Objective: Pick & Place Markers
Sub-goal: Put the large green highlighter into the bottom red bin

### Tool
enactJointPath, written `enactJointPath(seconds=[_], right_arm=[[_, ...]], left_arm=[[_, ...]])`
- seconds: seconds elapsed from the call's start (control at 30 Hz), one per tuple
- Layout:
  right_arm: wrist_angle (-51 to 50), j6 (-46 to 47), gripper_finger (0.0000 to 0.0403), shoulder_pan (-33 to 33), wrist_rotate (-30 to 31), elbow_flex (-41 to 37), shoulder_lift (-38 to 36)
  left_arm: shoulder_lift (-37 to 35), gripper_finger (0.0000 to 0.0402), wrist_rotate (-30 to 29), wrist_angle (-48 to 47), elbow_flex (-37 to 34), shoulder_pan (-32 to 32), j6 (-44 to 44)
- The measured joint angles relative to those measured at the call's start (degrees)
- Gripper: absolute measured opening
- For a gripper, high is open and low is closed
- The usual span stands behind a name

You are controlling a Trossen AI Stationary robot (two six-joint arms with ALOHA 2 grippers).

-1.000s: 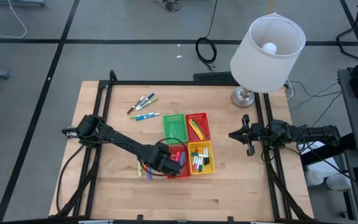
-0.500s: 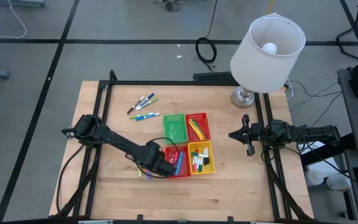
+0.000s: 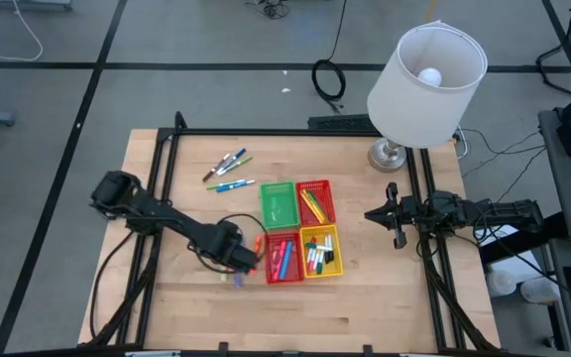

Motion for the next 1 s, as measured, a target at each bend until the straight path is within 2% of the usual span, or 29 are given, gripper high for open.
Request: enactJointPath(seconds=[0.13, 0.3, 0.37, 0.57, 1.0], right_arm=[[0.01, -0.01, 0.0018, 0.0, 0.02, 0.02, 0.0], [0.09, 0.01, 0.0018, -0.01, 0.02, 0.01, -0.02], [0.07, 0.01, 0.0018, 0.01, 0.02, -0.01, 0.0], [0.09, 0.0, 0.0018, -0.01, 0.02, 0.0, -0.02], [0.11, 0.0, 0.0018, -0.01, 0.04, 0.01, -0.02]], left_arm=[[-4.43, 0.0192, 1.02, 1.8, -6.4, -0.92, -6.97], [-7.92, 0.016, -0.55, 16.46, -13.65, -2.0, -8.65], [-8.24, 0.0149, -1.12, 18.74, -14.99, -2.16, -8.72], [-8.28, 0.0132, -1.05, 18.02, -15.24, -2.21, -8.43], [-8.28, 0.0131, -1.8, 17.99, -15.19, -2.16, -9.5]])
